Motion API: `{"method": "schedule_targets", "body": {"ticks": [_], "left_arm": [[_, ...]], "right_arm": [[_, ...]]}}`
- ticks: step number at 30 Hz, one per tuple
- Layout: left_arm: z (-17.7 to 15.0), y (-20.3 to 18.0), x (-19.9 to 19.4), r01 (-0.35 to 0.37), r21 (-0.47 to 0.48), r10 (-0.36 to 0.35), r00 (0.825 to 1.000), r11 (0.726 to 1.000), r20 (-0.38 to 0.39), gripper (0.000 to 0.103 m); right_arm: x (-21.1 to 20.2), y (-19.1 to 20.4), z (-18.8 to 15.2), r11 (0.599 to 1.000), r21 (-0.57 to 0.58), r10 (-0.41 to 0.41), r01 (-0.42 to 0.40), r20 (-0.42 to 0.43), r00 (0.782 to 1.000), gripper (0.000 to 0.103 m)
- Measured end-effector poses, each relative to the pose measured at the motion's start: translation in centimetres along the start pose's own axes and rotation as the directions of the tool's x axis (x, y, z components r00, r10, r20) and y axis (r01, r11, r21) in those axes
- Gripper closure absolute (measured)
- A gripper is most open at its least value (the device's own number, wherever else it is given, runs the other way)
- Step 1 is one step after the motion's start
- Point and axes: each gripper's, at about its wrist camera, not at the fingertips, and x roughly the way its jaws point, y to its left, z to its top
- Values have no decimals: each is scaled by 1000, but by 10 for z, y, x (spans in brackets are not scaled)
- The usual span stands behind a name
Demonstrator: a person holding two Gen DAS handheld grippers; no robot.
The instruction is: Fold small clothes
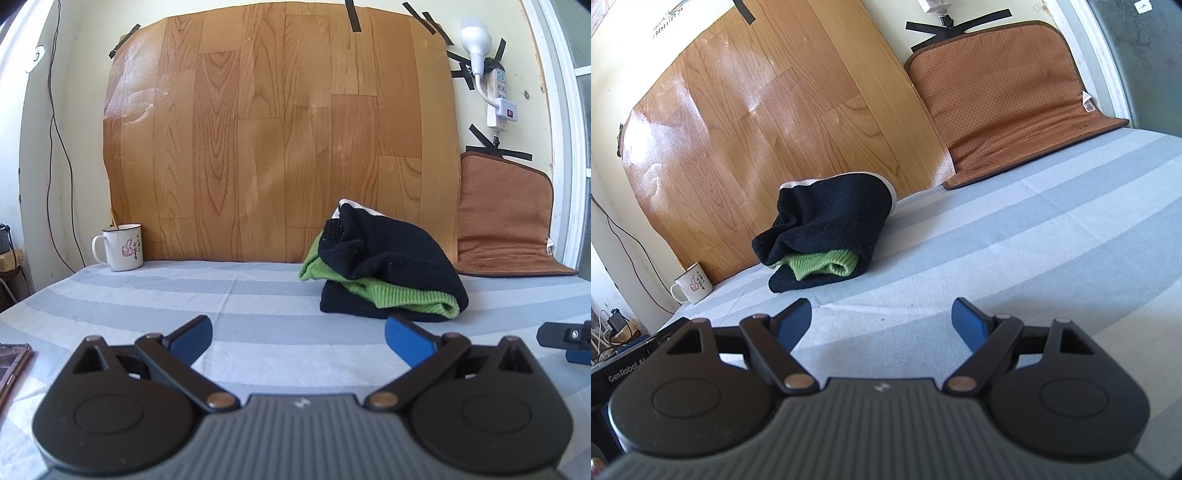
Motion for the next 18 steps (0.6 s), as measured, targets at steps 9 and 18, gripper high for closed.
{"method": "schedule_targets", "body": {"ticks": [9, 18], "left_arm": [[-3, -12, 5, -5, 66, 8, 999, 998, -40, 0], [-2, -10, 12, -31, 68, 38, 995, 997, -95, 0]], "right_arm": [[0, -1, -1, 1000, 2, 0, 0, 1, 1000, 18], [0, -2, -1, 1000, 3, 1, -1, 2, 1000, 18]]}}
